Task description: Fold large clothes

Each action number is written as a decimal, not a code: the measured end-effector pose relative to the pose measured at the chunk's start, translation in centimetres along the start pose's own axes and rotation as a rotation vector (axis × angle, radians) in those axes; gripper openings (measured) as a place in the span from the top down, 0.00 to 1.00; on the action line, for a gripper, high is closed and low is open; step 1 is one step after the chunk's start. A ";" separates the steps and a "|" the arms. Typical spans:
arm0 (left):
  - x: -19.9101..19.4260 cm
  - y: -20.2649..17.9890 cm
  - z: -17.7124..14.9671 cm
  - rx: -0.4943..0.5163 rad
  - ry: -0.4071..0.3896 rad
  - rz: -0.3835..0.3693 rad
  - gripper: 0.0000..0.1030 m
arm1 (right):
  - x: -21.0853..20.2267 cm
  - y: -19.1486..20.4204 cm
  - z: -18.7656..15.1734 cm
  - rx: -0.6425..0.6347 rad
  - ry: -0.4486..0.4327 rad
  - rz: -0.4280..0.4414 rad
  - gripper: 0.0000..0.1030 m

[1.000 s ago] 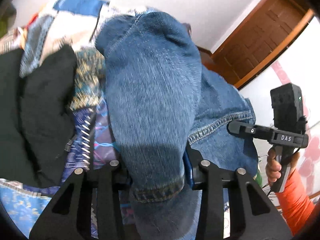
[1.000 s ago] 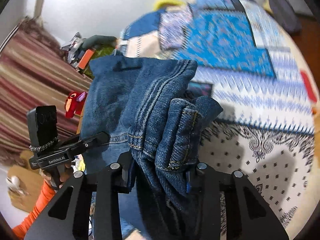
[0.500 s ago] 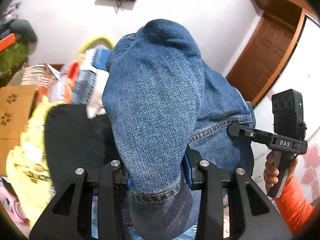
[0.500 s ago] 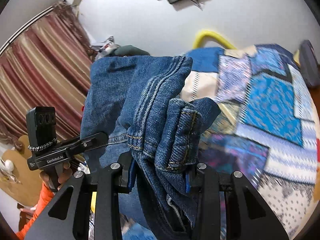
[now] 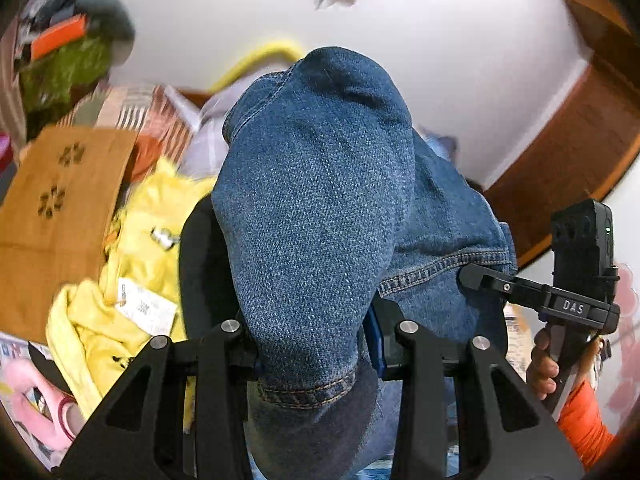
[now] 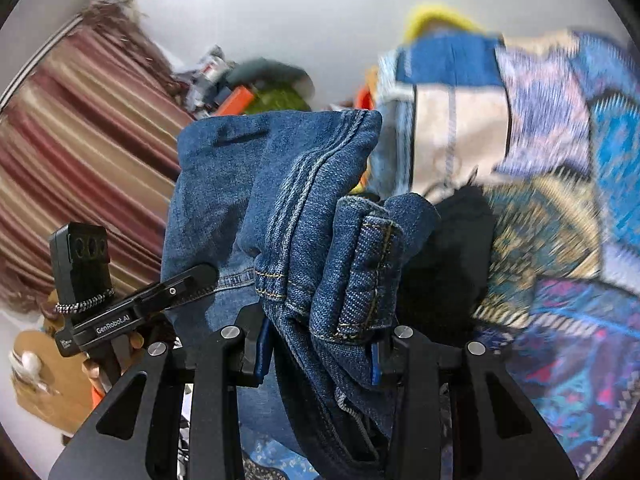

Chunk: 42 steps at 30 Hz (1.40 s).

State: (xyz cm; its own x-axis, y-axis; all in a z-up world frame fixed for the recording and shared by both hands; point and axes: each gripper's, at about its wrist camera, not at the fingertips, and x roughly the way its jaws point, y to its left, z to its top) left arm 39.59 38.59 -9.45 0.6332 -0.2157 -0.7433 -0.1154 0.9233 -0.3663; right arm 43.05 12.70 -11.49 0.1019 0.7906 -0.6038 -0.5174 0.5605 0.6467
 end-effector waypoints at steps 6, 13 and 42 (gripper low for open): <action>7.6 5.5 -0.8 -0.088 0.101 0.026 0.56 | 7.3 -5.4 -0.4 0.113 0.071 -0.090 0.66; 9.4 6.9 -1.6 -0.126 0.094 0.065 0.30 | 6.4 -6.1 -0.7 0.035 0.105 -0.190 0.51; -12.8 -7.0 -12.7 0.071 -0.288 0.328 0.18 | -10.7 7.2 -10.0 -0.303 -0.138 -0.351 0.36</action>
State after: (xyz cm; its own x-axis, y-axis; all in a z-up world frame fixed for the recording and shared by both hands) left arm 22.57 30.85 -4.48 0.7602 0.1801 -0.6242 -0.2993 0.9499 -0.0905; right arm 29.69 5.85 -5.04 0.4160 0.6031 -0.6805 -0.6538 0.7185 0.2371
